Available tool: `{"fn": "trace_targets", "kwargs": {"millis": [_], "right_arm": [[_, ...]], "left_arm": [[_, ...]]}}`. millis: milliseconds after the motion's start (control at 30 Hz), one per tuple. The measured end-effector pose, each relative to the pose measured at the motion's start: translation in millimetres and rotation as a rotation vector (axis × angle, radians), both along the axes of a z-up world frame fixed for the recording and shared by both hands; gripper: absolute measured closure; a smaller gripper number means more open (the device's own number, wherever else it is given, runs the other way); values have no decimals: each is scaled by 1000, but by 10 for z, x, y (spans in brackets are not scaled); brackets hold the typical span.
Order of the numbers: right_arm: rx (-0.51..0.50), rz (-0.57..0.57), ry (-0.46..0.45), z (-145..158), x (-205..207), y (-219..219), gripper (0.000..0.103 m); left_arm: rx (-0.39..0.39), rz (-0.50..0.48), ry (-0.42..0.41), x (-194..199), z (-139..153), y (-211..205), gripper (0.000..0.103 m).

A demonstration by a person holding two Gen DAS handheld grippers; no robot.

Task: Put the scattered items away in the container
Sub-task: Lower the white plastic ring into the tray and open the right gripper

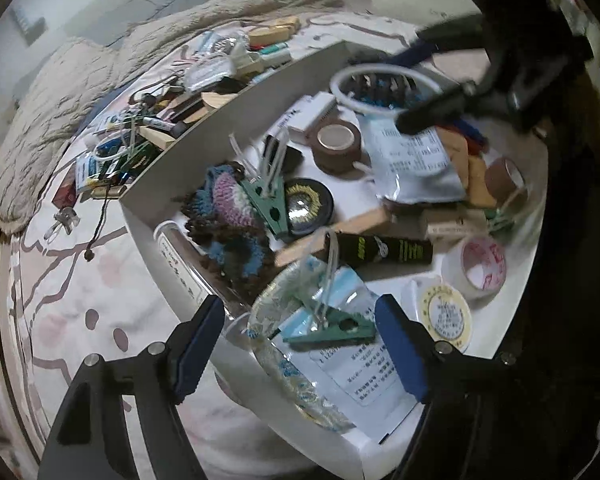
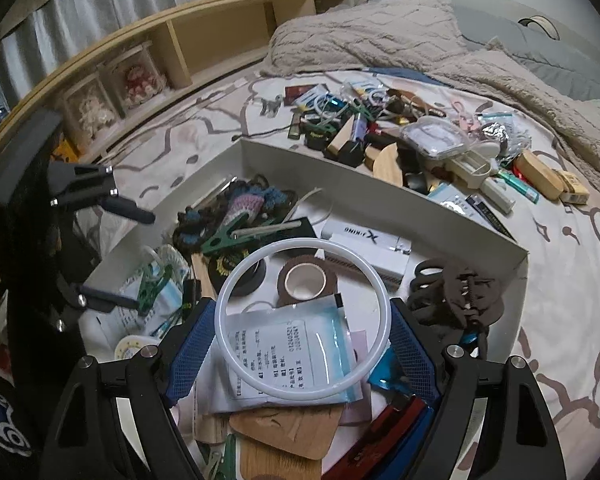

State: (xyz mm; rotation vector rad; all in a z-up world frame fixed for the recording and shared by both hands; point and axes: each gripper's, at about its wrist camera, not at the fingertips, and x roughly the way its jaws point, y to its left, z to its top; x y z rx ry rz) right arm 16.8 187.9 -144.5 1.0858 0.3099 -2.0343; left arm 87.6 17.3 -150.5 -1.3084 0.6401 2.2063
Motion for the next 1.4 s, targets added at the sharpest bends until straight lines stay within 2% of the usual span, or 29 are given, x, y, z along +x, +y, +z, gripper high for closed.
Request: {"fn": "trace_targets", "kwargs": {"millis": [333,467,567,667,833,933,1100,1400], "right_arm": [[48,38,-41,-107,24,-51,19],[61,55,-63,-135,22,-66,18],[76,66,-56,-160,46,-64,6],[91,74,-34,-163,76,-80,4],[56,68,-28,-114,52,-50,4],[40,45,-24,-86,18,-16,4],[19,10,-11,-48,-36,34,4],[-32,-36,1,34,-121,124,3]], "left_arm": [[86,162,26,-218,74,-165,25],[117,197,28,-269,79,-216,25],[129,218,32,-290,69,-230,24],[135,245,49,-304,53,-248,7],[182,287,57,-364,58,-308,7],[220,330,85,-398,79,-358,2],[276,385,101,-466,111,-430,1],[318,391,125,-481,209,-452,1]]}}
